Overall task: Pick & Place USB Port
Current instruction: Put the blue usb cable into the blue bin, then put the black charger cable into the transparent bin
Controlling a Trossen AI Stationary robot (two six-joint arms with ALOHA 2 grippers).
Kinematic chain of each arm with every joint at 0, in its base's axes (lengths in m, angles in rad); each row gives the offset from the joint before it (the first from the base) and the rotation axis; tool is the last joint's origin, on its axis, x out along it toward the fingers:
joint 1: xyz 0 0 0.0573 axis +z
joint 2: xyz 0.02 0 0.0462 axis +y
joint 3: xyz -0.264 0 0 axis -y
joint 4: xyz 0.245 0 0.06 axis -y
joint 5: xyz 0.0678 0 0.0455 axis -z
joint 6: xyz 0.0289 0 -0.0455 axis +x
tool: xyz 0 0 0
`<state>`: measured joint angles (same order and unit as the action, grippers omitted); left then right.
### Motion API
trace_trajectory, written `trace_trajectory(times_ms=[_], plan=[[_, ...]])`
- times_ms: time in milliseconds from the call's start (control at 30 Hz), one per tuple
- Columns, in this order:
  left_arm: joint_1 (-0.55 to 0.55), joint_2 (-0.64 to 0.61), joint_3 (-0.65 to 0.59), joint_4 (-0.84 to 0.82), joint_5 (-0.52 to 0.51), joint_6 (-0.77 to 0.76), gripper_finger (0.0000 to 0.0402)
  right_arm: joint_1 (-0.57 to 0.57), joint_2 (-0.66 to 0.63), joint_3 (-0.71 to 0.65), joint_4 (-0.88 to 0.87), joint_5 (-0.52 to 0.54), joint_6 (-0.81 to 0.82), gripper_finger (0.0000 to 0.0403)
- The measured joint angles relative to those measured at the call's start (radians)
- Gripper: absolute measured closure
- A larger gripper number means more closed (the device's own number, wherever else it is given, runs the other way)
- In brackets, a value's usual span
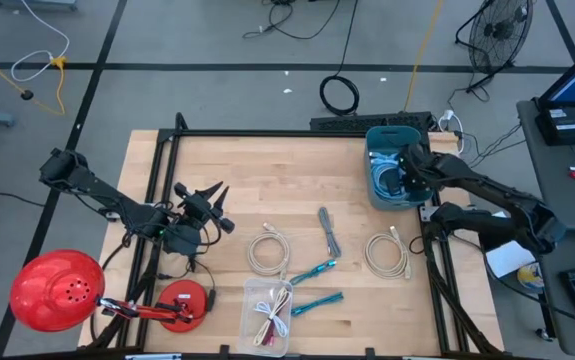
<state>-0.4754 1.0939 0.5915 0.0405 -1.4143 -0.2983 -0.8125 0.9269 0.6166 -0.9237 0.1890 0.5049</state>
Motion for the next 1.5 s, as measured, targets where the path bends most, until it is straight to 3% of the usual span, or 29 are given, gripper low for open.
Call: trace_trajectory(times_ms=[167,600,833,1067,1500], plan=[[0.0,0.0,0.0,0.0,0.0,0.0,0.0311,0.018,0.006,-0.003,0.044,-0.001,-0.013,0.0403],[0.0,0.0,0.0,-0.009,0.0,-0.004,0.0311,0.079,-0.147,0.078,0.082,0.019,-0.034,0.0403],[0.0,0.0,0.0,-0.015,0.0,-0.019,0.0311,0.167,-0.194,0.097,0.098,-0.018,-0.033,0.0403],[0.0,0.0,0.0,-0.015,0.0,-0.019,0.0311,0.319,-0.209,0.098,0.263,-0.165,-0.013,0.0403],[0.0,0.0,0.0,-0.016,0.007,-0.02,0.0311,0.719,-0.118,0.098,0.547,-0.215,0.13,0.0397]])
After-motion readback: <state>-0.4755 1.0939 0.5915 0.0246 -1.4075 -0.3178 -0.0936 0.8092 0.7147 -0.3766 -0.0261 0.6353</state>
